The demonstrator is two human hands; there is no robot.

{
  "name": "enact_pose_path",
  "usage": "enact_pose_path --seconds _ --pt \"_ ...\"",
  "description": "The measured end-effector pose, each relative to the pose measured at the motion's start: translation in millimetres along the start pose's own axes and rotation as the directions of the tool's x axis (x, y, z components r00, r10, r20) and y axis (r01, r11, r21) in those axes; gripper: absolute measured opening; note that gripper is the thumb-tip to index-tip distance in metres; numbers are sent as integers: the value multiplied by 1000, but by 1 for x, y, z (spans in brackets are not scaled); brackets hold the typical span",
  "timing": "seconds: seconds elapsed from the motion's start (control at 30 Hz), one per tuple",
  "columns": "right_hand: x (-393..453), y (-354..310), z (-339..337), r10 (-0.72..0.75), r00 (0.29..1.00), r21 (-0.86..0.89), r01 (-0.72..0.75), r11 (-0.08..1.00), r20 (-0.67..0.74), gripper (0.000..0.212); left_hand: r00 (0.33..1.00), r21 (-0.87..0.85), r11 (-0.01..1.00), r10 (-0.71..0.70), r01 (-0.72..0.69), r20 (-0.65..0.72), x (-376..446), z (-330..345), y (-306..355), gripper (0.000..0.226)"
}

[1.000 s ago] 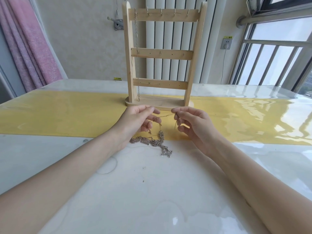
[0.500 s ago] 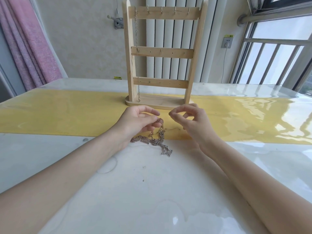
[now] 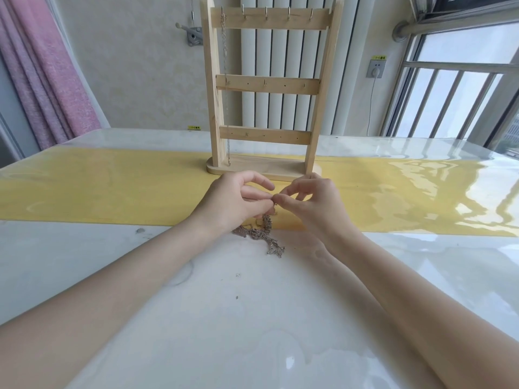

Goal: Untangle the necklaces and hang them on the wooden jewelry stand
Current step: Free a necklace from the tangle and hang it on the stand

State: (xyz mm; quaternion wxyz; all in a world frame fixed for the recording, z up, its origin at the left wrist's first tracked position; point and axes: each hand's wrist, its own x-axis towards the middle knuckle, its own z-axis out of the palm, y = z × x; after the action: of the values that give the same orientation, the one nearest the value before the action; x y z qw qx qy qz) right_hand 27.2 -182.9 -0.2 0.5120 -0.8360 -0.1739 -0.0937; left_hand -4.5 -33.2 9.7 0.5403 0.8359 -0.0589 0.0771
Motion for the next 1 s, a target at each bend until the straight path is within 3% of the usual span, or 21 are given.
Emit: enact_pose_path --seconds 0.13,0.33,0.53,0.63,0.77,1.0 --pt "-1 -1 4 125 992 92 -127 988 32 28 998 113 992 60 -56 -29 0 3 0 20" --pt "1 0 1 251 959 323 -280 904 129 17 989 128 985 130 -119 -76 1 3 -1 14" --pt "3 -3 -4 311 924 569 -381 729 221 19 983 108 984 151 -140 -108 4 3 -2 15" --pt "4 -4 -4 318 913 607 -408 682 257 20 981 93 988 138 -126 -136 5 3 -3 15" --pt "4 -4 -4 333 908 608 -419 674 256 18 941 200 954 265 -223 -213 6 2 -2 14" --pt "3 -5 -1 345 904 618 -425 661 252 12 891 368 874 408 -318 -197 4 9 1 8"
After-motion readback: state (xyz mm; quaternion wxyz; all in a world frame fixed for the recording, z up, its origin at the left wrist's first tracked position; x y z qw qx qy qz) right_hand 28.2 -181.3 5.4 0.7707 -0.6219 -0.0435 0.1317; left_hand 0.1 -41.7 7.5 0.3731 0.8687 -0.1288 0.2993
